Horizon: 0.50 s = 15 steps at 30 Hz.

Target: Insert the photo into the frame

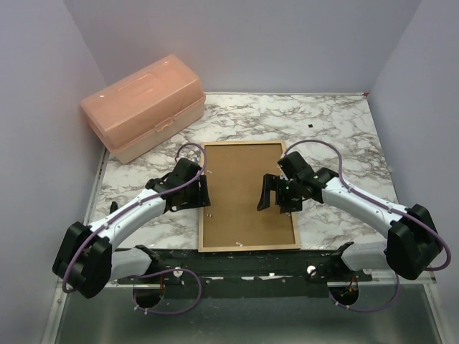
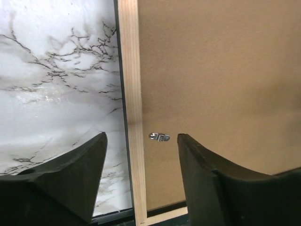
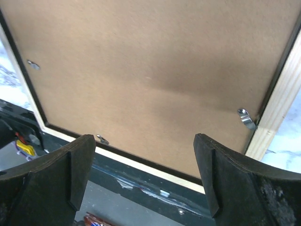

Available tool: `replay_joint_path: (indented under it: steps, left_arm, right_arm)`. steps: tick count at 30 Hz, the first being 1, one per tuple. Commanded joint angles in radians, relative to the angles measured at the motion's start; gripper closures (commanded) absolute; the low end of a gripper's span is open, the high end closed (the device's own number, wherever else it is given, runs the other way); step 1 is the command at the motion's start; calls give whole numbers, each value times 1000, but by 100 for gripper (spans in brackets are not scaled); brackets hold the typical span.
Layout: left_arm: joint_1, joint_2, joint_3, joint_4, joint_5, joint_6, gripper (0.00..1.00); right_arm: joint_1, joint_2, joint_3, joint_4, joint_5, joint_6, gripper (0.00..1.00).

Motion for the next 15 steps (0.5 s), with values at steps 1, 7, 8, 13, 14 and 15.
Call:
replay_joint_path:
  steps: [1, 7, 8, 13, 14, 15]
  left_arm:
    - [5, -82, 31, -45, -10, 46, 32]
    - [-21, -70, 2, -47, -10, 29, 27]
    - [-27, -64, -5, -46, -9, 21, 27]
    - [-50, -26, -32, -41, -9, -16, 27]
    - [-52, -16, -33, -40, -9, -22, 27]
    - [-53, -4, -34, -43, -12, -27, 27]
  right_arm:
    - [4, -6, 46, 40, 3, 25, 6]
    - [-51, 1, 45, 50, 17, 17, 4]
    - [-67, 1, 41, 45, 21, 13, 4]
    - [-113, -21, 38, -34, 153, -10, 4]
    - [-122, -23, 34, -45, 180, -13, 3]
    - [-128, -22, 28, -56, 189, -12, 3]
